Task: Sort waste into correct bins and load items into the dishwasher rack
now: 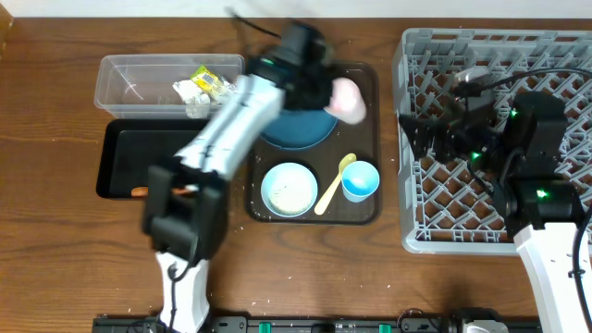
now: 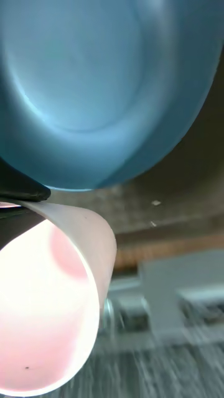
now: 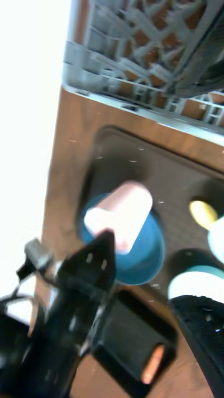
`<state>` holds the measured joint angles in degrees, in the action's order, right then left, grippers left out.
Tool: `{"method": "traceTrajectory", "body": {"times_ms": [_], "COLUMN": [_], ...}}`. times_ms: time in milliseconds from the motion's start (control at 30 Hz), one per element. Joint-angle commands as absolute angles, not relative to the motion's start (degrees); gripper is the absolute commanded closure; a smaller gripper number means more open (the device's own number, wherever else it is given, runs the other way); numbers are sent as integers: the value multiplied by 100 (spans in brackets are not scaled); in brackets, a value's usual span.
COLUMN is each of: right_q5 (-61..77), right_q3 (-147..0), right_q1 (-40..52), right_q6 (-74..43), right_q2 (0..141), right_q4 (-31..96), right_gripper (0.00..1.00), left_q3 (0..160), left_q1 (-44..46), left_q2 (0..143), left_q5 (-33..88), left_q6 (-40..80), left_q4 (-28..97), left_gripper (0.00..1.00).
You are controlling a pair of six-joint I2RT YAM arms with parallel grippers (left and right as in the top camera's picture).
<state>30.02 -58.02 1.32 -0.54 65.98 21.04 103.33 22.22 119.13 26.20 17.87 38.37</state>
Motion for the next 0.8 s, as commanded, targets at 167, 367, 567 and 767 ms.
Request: {"method": "traceTrajectory", "body": {"times_ms": [167, 367, 567, 767], "right_q5": [3199, 3409, 4143, 4851], "right_q3": [-5881, -5881, -5881, -5883], "right_q1": [370, 777, 692, 75], "right_q6": [-816, -1229, -2257, -3861], "right_q2": [6869, 7253, 7623, 7732], "right_q4": [1264, 928, -381, -2130], "right_gripper": [1, 4, 12, 13], "left_q3": [10497, 10497, 10497, 10497], "left_q1": [1039, 779, 773, 766], "left_q2": [11498, 11496, 11496, 11496], "left_q5": [6512, 7518, 7655, 7699], "left_q6": [2027, 2025, 2027, 2029], "left_q4": [4007, 4032, 4029, 4032], "left_gripper": [94, 94, 94, 94]}}
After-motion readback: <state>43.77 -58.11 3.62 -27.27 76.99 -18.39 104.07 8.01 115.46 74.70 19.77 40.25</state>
